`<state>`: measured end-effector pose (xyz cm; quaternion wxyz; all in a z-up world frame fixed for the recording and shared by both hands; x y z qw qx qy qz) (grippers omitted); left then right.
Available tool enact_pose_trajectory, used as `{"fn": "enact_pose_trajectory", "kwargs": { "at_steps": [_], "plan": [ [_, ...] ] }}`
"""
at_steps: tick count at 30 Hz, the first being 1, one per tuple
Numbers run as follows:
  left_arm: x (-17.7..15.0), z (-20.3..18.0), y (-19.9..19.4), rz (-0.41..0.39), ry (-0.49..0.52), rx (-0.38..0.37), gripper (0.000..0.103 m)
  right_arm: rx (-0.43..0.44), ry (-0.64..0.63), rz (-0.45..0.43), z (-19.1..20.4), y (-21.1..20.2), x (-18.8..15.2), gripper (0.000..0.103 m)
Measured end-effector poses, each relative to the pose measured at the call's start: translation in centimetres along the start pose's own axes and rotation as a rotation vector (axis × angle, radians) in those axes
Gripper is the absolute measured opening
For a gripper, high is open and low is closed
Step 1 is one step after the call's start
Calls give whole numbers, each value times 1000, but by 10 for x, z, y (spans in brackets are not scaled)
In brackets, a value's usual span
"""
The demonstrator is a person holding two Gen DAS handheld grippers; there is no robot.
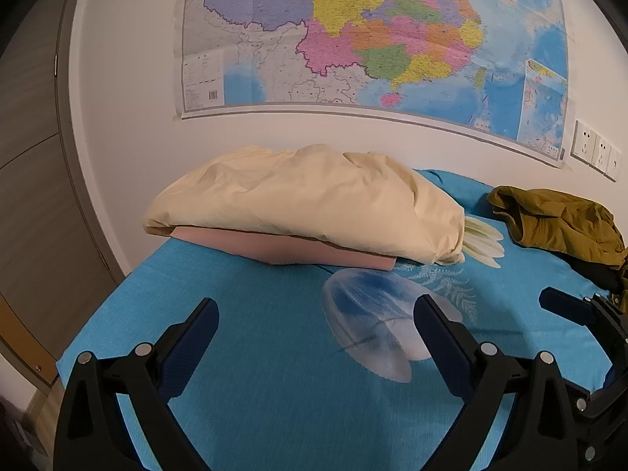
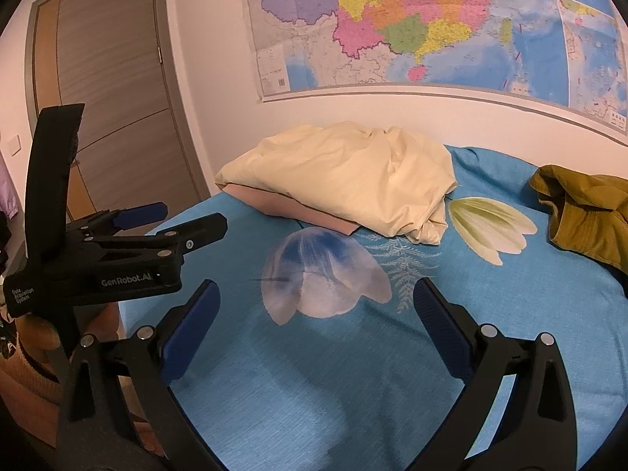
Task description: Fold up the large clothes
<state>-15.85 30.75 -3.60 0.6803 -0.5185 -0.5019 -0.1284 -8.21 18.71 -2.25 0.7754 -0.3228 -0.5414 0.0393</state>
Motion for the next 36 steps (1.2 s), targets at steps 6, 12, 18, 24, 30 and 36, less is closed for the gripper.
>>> {"fn": "enact_pose_trajectory", "kwargs": {
  "at_steps": [6, 12, 18, 24, 30, 36],
  "plan": [
    [0, -1, 0, 0, 0, -1, 96, 0, 0, 1, 0, 0, 0, 97],
    [-2, -1, -1, 0, 7, 0, 96, 1, 2, 3, 0, -1, -1, 97],
    [-2, -2, 0, 2, 9, -2, 96, 2, 4, 4, 0, -2, -2, 97],
    [-3, -2, 0, 5, 11, -3, 96, 0, 9, 6, 1, -1, -2, 97],
    [-5, -3, 0, 7, 14, -1, 96, 1, 10, 7, 0, -1, -1, 97],
    [-5, -3, 0, 7, 15, -4, 96, 1, 12, 5, 0, -1, -1, 97]
  ]
}}
Point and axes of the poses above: each gripper's, at about its wrist camera, not at the fingertips, and y roughly the way its jaws point, z to its left, x to its top, the point moved 9 cm from there along y, roughly the way its jaws point, and after that the axes turned 5 degrees about -x, right-handed, at the moved point
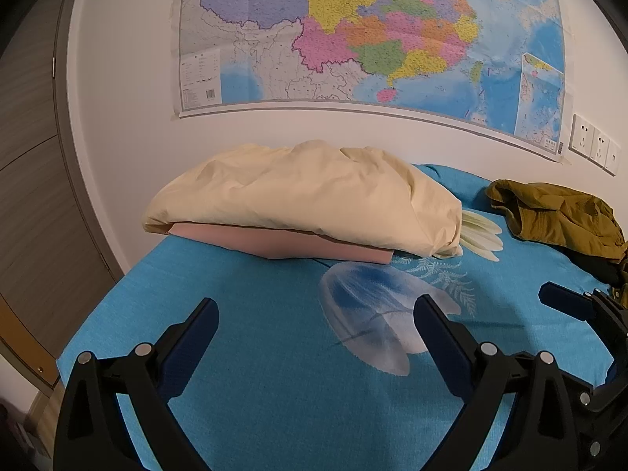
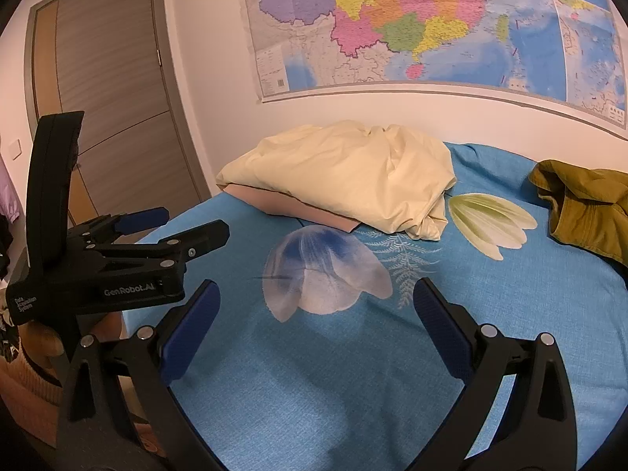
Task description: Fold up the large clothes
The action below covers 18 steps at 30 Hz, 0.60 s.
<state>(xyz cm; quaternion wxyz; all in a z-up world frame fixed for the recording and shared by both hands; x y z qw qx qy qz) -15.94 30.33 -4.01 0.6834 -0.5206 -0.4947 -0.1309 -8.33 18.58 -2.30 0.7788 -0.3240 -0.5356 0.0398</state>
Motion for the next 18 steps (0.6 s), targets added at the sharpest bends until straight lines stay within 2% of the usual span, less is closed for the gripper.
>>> {"fn": "enact_pose_trajectory", "kwargs": {
  "at_steps": [18],
  "plan": [
    [-2, -1, 1, 3, -2, -3, 96, -1, 3, -4, 1, 0, 0, 97]
  ]
}}
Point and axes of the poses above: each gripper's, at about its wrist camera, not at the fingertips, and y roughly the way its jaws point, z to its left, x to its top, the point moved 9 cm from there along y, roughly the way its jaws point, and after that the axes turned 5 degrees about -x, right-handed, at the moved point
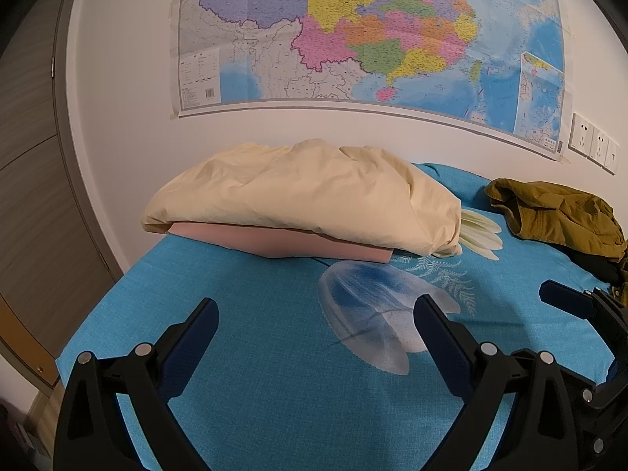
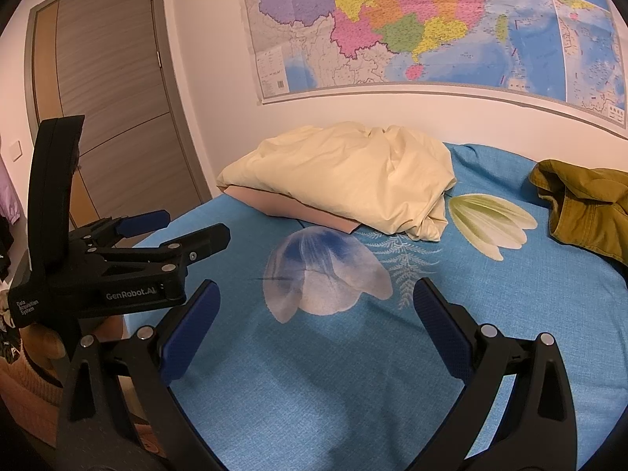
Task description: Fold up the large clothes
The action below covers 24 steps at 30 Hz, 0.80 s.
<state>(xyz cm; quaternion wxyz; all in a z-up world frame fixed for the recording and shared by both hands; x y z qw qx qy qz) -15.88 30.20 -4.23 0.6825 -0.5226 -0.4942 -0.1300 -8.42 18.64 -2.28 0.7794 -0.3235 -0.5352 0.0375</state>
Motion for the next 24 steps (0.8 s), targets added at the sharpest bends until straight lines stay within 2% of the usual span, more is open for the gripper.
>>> {"fn": "enact_pose_trajectory", "kwargs": {
  "at_steps": [24],
  "plan": [
    [0, -3, 2, -3, 4, -2, 96, 1, 1, -3, -1, 0, 2, 97]
  ]
}}
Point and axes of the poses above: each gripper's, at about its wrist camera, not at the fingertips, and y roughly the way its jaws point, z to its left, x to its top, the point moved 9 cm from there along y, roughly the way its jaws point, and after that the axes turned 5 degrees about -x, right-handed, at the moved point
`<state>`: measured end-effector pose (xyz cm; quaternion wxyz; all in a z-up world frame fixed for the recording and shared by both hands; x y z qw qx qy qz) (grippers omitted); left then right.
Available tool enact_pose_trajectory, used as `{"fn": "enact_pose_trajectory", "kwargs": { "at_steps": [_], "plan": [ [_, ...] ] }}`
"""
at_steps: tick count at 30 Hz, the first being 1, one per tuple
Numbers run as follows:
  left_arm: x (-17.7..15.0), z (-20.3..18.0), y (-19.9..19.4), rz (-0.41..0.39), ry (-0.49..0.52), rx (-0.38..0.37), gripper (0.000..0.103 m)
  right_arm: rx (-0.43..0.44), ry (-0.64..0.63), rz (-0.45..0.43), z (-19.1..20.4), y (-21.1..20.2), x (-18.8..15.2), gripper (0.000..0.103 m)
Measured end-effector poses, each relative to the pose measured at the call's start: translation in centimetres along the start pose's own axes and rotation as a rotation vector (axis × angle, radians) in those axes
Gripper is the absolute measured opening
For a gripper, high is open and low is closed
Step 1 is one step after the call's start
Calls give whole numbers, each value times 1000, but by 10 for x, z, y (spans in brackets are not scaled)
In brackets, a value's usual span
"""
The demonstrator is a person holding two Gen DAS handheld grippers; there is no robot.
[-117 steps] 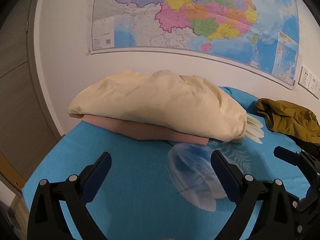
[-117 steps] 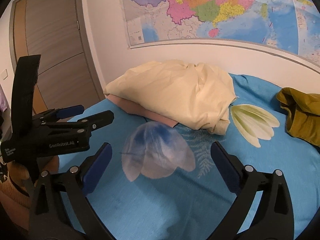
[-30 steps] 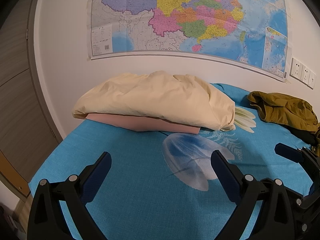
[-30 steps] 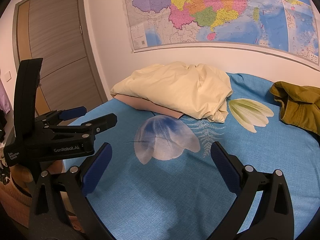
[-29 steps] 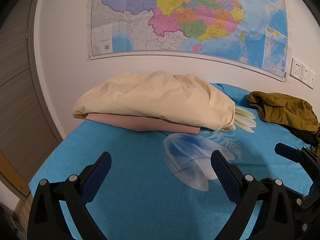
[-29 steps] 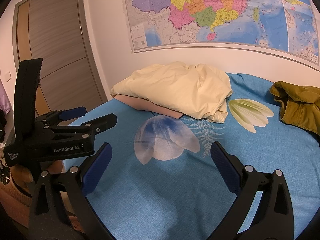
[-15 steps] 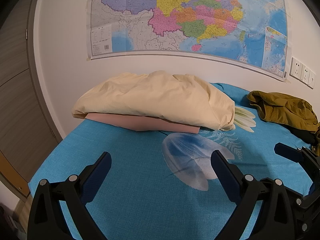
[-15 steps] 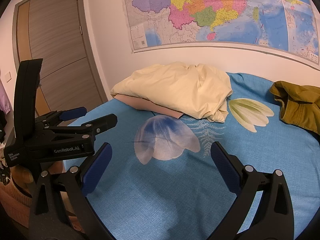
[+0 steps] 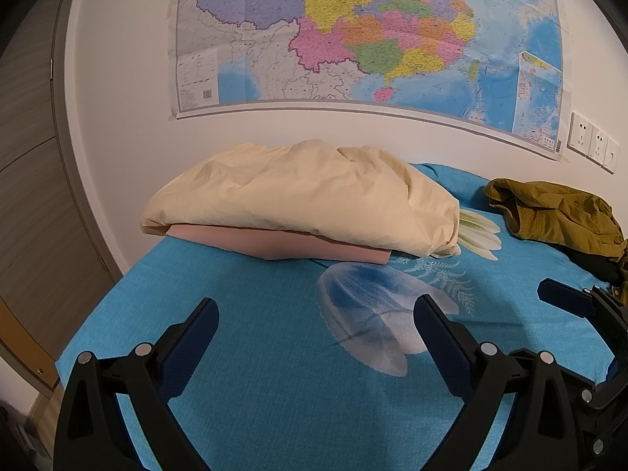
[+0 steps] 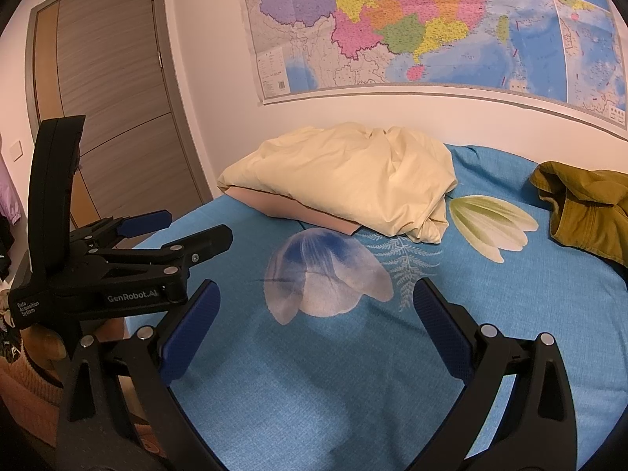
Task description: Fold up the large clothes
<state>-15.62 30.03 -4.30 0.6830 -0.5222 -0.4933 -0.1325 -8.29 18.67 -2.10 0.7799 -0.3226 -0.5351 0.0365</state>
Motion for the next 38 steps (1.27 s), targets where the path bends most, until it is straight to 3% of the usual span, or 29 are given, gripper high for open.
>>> {"fn": "enact_pose_trajectory", "kwargs": {
  "at_steps": [28, 33, 38],
  "plan": [
    [-6, -11, 11, 15, 12, -19, 96, 7, 19, 0, -9, -1, -3, 97],
    [-14, -31, 24, 75, 2, -92, 96, -37, 54, -6, -32, -10, -8, 97],
    [-14, -72, 35, 105, 32, -206, 96, -161, 118, -12, -75, -31, -18, 97]
  ]
}}
Point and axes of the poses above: each gripper's, at about its wrist camera, not at the fingertips, and y roughly the way its jaws point, z to its left, x to its top, the point moved 9 cm from there along y, roughly the way its jaws point, and after that the axes turned 5 degrees about -x, right-handed, at the moved point
